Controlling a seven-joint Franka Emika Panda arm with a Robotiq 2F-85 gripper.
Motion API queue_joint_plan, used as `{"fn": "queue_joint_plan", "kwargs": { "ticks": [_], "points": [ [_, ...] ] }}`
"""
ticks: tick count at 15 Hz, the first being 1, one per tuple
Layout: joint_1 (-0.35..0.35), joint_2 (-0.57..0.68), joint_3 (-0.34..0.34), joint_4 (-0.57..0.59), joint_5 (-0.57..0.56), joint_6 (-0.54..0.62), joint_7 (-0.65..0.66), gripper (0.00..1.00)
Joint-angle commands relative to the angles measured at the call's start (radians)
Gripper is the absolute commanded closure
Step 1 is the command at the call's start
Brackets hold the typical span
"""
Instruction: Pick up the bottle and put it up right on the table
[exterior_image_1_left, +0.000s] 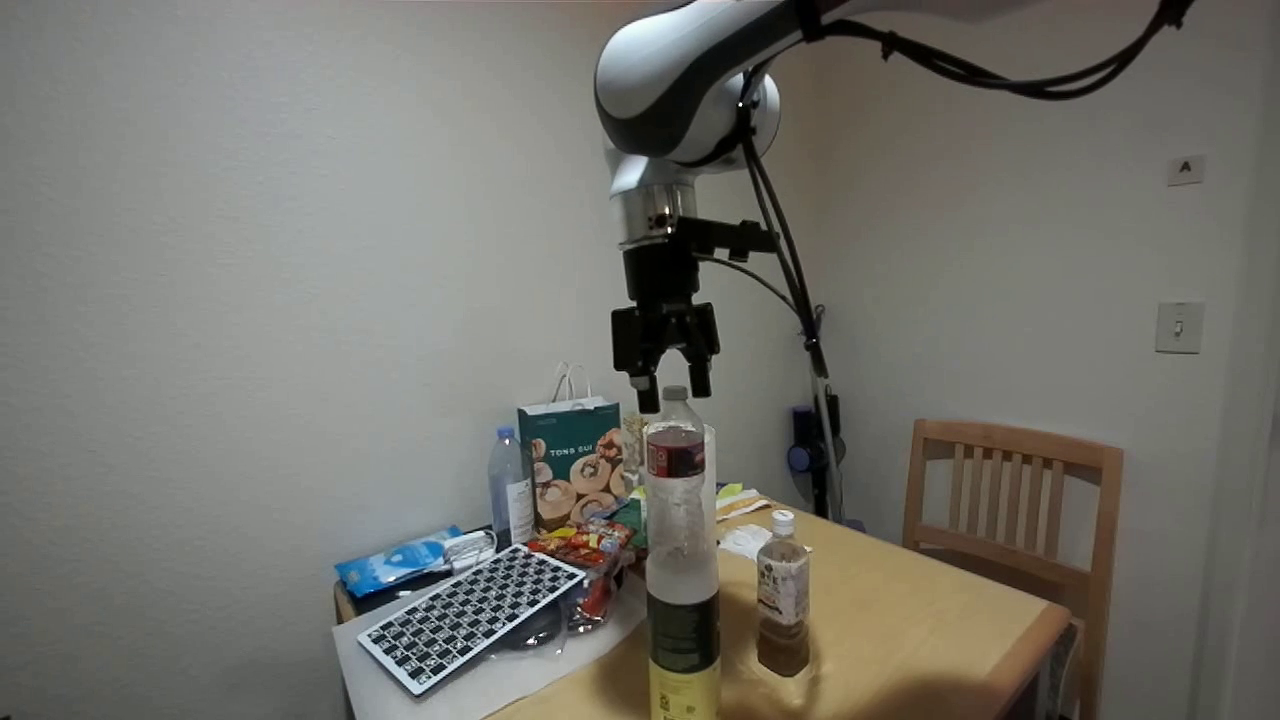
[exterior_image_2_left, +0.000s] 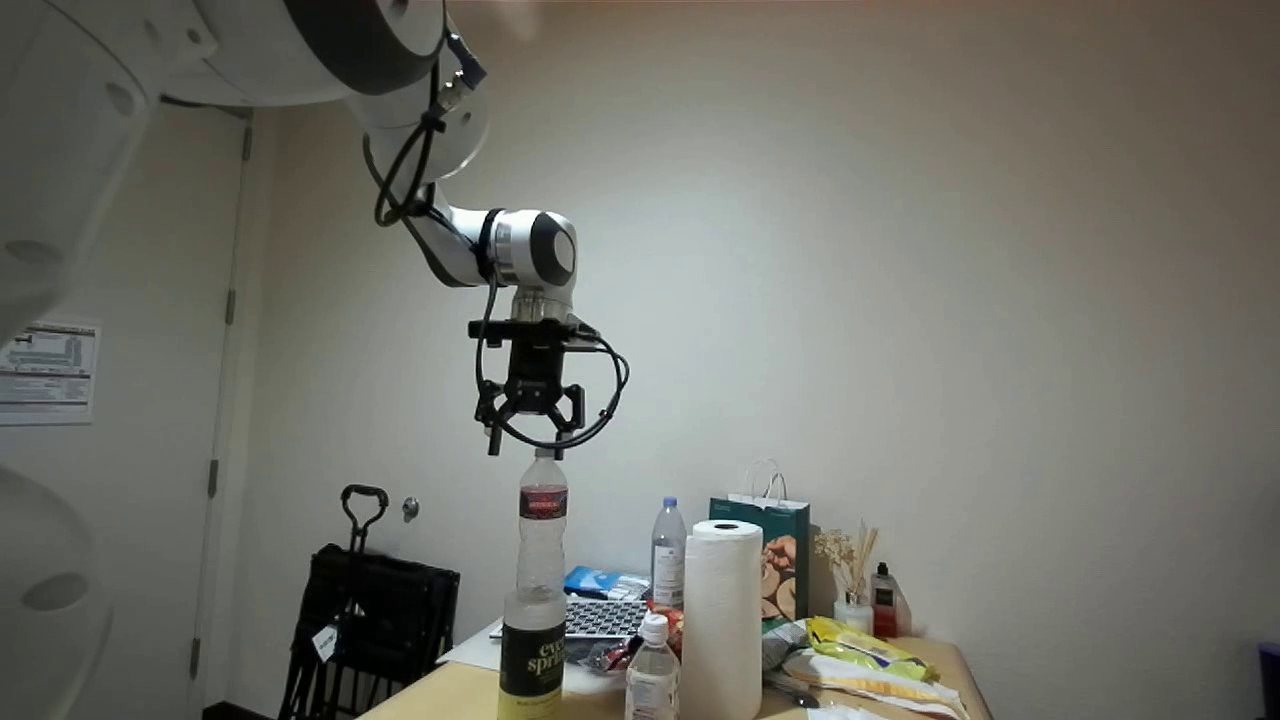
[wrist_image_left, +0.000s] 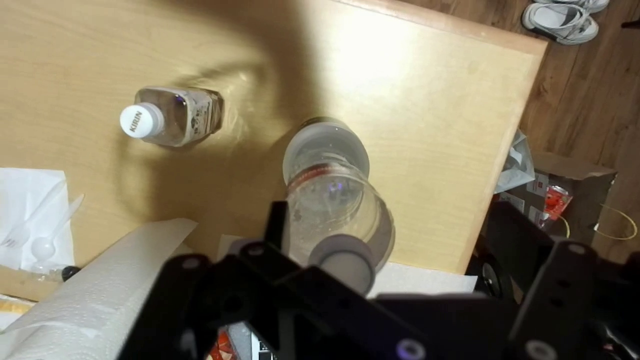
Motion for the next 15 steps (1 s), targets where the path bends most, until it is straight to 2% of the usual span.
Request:
{"fn": "queue_joint_plan", "kwargs": {
  "ticks": [1, 2, 3, 5, 11, 12, 13, 14, 15],
  "points": [
    [-0.002, 0.019, 0.002, 0.01, -0.006, -0.028, 0.025, 0.0],
    [-0.004, 0.024, 0.003, 0.01, 0.0, -0.022, 0.013, 0.0],
    [-0.009, 0.034, 0.005, 0.013, 0.014, -0.01, -0.01, 0.25],
    [-0.014, 0.044, 0.008, 0.012, 0.032, 0.009, -0.039, 0.33],
    [-0.013, 0.054, 0.007, 0.034, 0.027, 0.005, -0.045, 0.74],
    [-0.012, 0.053, 0.006, 0.039, 0.026, 0.003, -0.038, 0.41],
    [-0.012, 0.048, 0.007, 0.037, 0.026, 0.009, -0.044, 0.33],
    [-0.013, 0.041, 0.006, 0.034, 0.028, 0.021, -0.039, 0.36],
    [-0.016, 0.04, 0.008, 0.038, 0.039, 0.025, -0.052, 0.76]
  ]
}}
